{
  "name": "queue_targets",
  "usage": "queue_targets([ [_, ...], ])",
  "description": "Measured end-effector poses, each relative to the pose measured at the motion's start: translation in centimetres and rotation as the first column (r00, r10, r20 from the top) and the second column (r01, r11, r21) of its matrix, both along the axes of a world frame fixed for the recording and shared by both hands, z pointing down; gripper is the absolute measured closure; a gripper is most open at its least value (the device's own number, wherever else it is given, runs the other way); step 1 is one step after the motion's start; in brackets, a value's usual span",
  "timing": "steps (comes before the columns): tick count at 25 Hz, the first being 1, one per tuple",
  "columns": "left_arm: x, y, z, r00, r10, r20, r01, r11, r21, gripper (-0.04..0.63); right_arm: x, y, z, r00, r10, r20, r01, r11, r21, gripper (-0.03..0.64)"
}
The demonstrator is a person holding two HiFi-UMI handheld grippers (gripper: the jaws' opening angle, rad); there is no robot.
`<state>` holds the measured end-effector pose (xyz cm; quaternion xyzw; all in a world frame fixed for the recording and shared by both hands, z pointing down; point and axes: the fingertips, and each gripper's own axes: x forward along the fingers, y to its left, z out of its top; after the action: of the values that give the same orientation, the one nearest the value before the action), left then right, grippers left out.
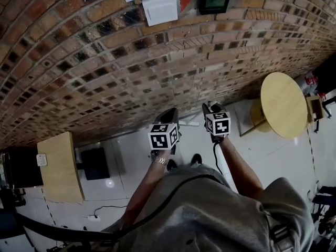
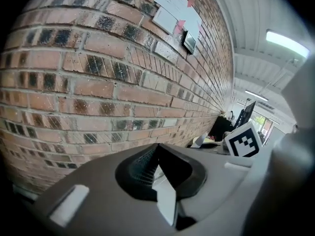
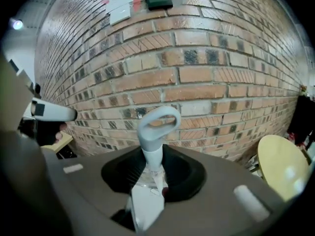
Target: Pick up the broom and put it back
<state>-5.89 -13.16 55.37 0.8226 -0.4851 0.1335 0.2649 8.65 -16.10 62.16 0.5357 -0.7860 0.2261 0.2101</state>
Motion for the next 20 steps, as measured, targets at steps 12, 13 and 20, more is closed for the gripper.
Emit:
queue_targets([
  [12, 2.3, -1.3, -2.1, 0.997, 0.063, 0.037, -0.065, 0.997, 0.051, 0.604, -2.9, 2.2, -5.4, 1.000, 0.006, 0.000, -0.006, 0.997, -0.078, 0.517],
  [13, 2.4, -1.3, -2.1, 0.997, 0.069, 0.046, -0.071, 0.996, 0.056, 0.603, -3.2, 2.4, -5.6, 1.000, -0.001, 0.000, 0.001, 0.997, -0.076, 0.517],
  [20, 3.3, -0.3, -1.7, 0.994, 0.109, 0.033, -0.110, 0.992, 0.054, 0.592, -4.2, 3.7, -5.6, 1.000, -0.027, -0.003, 0.027, 0.997, -0.078, 0.517],
])
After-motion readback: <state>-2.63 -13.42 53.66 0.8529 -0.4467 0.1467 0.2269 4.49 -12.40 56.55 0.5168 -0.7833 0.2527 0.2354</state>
